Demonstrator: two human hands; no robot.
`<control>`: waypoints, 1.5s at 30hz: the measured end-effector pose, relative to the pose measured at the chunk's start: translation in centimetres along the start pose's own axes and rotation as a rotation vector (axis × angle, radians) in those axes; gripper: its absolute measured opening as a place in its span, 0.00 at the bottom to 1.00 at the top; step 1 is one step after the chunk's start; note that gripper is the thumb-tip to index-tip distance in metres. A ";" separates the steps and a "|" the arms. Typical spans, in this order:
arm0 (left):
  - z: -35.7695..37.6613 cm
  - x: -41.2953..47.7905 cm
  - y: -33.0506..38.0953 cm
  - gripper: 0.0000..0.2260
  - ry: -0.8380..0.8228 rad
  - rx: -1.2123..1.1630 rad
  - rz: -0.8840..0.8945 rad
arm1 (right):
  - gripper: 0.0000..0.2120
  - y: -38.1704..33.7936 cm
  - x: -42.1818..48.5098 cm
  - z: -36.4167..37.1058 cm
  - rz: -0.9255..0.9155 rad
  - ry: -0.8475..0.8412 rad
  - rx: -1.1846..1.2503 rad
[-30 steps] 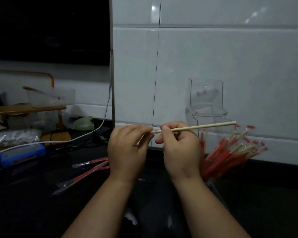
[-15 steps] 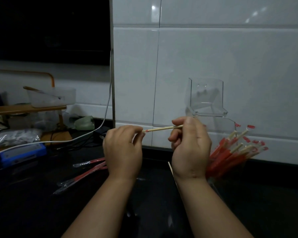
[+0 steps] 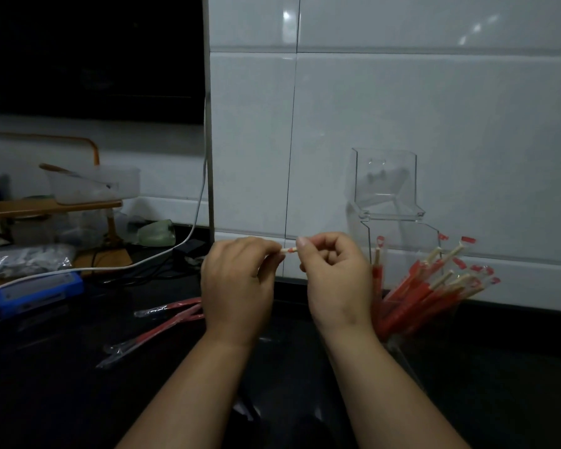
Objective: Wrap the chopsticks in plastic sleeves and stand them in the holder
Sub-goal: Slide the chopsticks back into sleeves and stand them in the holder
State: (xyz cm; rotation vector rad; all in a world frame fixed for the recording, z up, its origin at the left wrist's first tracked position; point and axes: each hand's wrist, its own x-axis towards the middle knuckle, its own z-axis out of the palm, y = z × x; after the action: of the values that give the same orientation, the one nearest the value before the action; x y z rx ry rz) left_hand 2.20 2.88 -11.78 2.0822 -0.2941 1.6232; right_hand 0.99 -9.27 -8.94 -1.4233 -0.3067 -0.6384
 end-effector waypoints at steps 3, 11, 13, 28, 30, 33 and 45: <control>0.0 0.0 -0.1 0.08 0.002 0.004 -0.008 | 0.05 -0.1 0.0 -0.2 -0.016 0.026 0.006; 0.1 0.0 0.0 0.08 0.014 -0.004 0.018 | 0.06 -0.1 0.0 0.0 0.000 0.013 -0.022; 0.1 0.0 0.1 0.09 0.008 -0.010 0.016 | 0.06 -0.3 0.0 -0.3 -0.016 0.032 -0.008; -0.9 0.8 0.9 0.10 0.255 -0.388 -0.601 | 0.07 0.9 0.7 -0.3 0.141 -0.013 -0.167; -1.2 1.1 1.0 0.12 0.316 -0.453 -0.711 | 0.09 1.3 0.7 -0.4 0.162 -0.080 -0.261; -1.1 1.2 0.3 0.13 0.363 -0.530 -0.834 | 0.14 1.9 0.6 -0.5 0.183 -0.213 -0.451; -0.9 1.6 -0.9 0.02 0.534 -0.640 -1.118 | 0.02 1.5 0.0 -0.2 0.178 -0.506 -0.725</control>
State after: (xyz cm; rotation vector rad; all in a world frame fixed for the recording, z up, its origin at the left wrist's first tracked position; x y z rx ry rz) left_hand 2.31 4.30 -10.35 0.9255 0.4244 1.0674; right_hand 1.81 -9.47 -10.23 -2.2855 -0.3534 -0.2272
